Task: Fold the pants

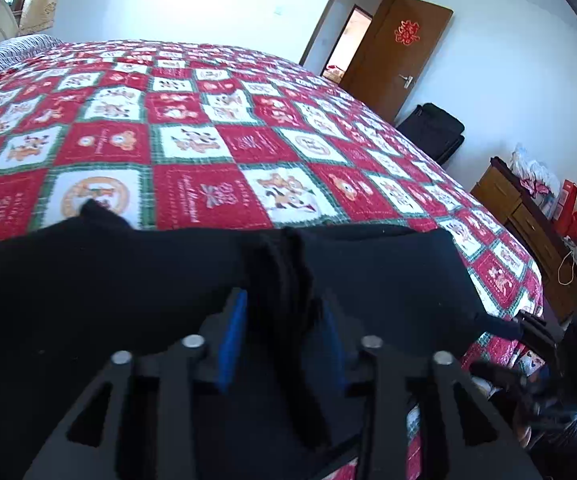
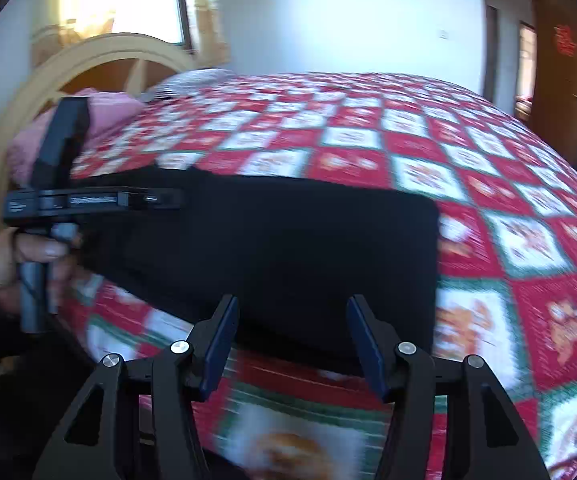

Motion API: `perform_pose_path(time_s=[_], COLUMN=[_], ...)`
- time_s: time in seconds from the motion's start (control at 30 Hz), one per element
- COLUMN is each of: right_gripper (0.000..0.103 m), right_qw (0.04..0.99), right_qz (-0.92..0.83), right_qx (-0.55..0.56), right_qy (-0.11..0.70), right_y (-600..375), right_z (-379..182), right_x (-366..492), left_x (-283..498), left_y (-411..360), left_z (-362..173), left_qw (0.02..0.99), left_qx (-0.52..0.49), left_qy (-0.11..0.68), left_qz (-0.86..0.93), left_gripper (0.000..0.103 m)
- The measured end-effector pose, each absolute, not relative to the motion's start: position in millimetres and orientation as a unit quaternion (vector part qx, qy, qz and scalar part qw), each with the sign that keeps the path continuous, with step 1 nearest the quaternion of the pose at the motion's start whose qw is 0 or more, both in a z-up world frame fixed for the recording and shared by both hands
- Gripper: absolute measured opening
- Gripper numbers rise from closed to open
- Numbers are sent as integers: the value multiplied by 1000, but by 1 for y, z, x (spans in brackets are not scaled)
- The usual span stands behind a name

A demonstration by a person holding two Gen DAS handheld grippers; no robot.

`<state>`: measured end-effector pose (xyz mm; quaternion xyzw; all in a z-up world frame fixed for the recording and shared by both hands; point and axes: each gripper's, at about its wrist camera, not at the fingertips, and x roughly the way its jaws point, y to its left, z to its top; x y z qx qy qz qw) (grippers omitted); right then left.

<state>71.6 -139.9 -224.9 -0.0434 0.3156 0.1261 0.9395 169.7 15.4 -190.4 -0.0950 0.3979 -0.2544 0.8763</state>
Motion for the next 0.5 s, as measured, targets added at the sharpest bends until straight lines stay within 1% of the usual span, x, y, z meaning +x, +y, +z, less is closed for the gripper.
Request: perform_pose_path(time_s=[0.1,0.27,0.37,0.4,0.43,0.47,0.5], right_gripper=[58,58,58,58,61,62,62], right_qw=[929,916,890,893,895,891,889], right_qz=[173,230,238,233,235,243,257], right_qx=[-65,-104,-143,-154,-161,-159,-146], right_qy=[320,312,361,352,344,349,350], right_y=[-101,-47,-23,-20,-17,-15,-16], right_z=[-228,-235,-258,-260,-259,-256,-253], right_x=[81,90,103,102,99,97,96], left_x=[163,151,144,140,138,135,133], left_y=[30,68,100,116,129,143,151], left_z=[-184,-178,-177,-176,-174,-173,-173], left_qw=[884,896,905,910,914,918,921], left_qx=[-95,-90,-87,-85,-84,-83,-81], left_qy=[385,375,371,368,365,361,358], left_qz=[-245,-220,-189,-171,-158,-144,-133], left_gripper=[59,61,61,61,61,62,66])
